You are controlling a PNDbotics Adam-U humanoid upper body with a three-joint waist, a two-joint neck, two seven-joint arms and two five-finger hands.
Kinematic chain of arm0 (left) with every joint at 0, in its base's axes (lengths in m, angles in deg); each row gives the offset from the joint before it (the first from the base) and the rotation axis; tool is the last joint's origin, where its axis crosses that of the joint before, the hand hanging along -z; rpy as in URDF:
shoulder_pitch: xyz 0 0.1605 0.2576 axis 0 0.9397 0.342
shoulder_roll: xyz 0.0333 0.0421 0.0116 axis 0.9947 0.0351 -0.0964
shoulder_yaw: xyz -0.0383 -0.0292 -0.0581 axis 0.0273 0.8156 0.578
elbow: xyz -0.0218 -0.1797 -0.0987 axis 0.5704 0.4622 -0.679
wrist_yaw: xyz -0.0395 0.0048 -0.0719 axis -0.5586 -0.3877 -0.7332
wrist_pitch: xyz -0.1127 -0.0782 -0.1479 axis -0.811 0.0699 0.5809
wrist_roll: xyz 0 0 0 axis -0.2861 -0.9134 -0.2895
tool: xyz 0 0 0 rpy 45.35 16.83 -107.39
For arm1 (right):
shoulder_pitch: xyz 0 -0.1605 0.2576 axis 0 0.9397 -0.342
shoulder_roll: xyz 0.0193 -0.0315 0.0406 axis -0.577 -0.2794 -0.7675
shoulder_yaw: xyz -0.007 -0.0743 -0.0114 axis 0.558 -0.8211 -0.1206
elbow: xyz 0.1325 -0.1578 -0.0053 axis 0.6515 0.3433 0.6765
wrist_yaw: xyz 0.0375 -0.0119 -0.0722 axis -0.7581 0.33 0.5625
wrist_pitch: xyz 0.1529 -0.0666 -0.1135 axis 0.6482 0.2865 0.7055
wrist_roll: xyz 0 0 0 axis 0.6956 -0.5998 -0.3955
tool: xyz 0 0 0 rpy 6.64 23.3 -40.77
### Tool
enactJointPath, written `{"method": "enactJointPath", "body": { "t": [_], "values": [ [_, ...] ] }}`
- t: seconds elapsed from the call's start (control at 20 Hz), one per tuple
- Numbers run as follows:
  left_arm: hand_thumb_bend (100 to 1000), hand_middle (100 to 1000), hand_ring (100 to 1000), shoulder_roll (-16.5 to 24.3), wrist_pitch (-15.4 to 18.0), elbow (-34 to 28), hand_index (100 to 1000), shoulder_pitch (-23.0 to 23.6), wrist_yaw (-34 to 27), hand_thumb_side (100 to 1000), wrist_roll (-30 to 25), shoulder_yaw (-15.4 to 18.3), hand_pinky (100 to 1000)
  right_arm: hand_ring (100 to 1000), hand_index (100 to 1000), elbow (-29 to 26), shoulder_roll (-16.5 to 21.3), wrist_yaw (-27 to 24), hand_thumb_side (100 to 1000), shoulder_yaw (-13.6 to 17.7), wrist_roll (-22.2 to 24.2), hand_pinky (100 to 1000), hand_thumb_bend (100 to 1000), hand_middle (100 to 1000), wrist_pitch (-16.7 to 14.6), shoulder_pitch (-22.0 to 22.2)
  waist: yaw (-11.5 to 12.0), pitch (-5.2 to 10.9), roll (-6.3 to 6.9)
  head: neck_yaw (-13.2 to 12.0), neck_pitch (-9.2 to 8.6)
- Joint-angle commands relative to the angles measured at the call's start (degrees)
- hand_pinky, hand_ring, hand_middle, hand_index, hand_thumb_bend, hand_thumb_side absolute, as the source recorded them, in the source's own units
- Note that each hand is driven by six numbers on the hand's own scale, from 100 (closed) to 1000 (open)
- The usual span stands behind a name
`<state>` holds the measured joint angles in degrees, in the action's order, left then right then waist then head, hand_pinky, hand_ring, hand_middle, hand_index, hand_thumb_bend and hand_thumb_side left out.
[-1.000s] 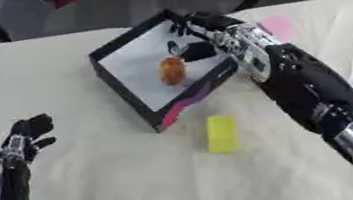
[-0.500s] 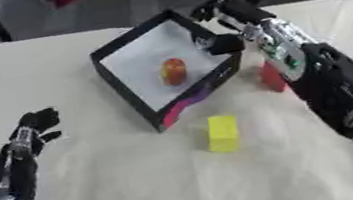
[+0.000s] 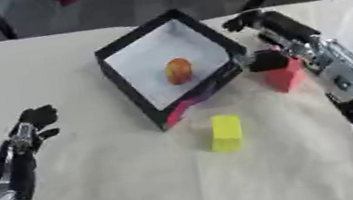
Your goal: Pick up objects on the table and place them in the box.
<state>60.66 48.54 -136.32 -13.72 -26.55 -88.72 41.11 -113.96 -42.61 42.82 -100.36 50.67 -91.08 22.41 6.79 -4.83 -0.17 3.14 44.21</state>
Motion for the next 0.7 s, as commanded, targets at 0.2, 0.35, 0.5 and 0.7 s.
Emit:
{"method": "enactJointPath", "body": {
  "t": [0.2, 0.35, 0.5, 0.7],
  "values": [
    [141, 741, 818, 1.1, 0.1, -1.0, 814, -0.5, 0.2, 1000, 0.0, 0.1, 782, 827, 938, -9.9, 1.4, 3.3, 609, -4.7, 5.4, 864, 100, 811, 1.8, 4.1, 0.3, 0.67, -0.59, 0.3, -0.09],
    [142, 741, 818, 1.1, 0.1, -1.0, 814, -0.5, 0.2, 1000, -0.1, 0.0, 782, 841, 950, -11.3, 0.6, 5.5, 589, -6.6, 8.0, 872, 117, 831, 1.7, 4.7, 0.4, 0.75, -0.58, 0.5, -0.09],
    [142, 741, 818, 1.0, 0.1, -0.9, 814, -0.5, 0.2, 1000, -0.2, 0.1, 783, 843, 951, -10.9, -0.2, 6.6, 593, -7.3, 10.7, 874, 141, 833, 0.9, 4.4, 0.4, 0.77, -0.57, 0.5, -0.09],
    [141, 741, 818, 1.0, 0.1, -0.9, 815, -0.5, 0.2, 1000, -0.2, 0.0, 783, 846, 951, -11.0, -0.8, 6.8, 612, -7.3, 14.2, 878, 166, 832, 0.3, 3.8, 0.4, 0.77, -0.60, 0.5, -0.09]
  ]
}}
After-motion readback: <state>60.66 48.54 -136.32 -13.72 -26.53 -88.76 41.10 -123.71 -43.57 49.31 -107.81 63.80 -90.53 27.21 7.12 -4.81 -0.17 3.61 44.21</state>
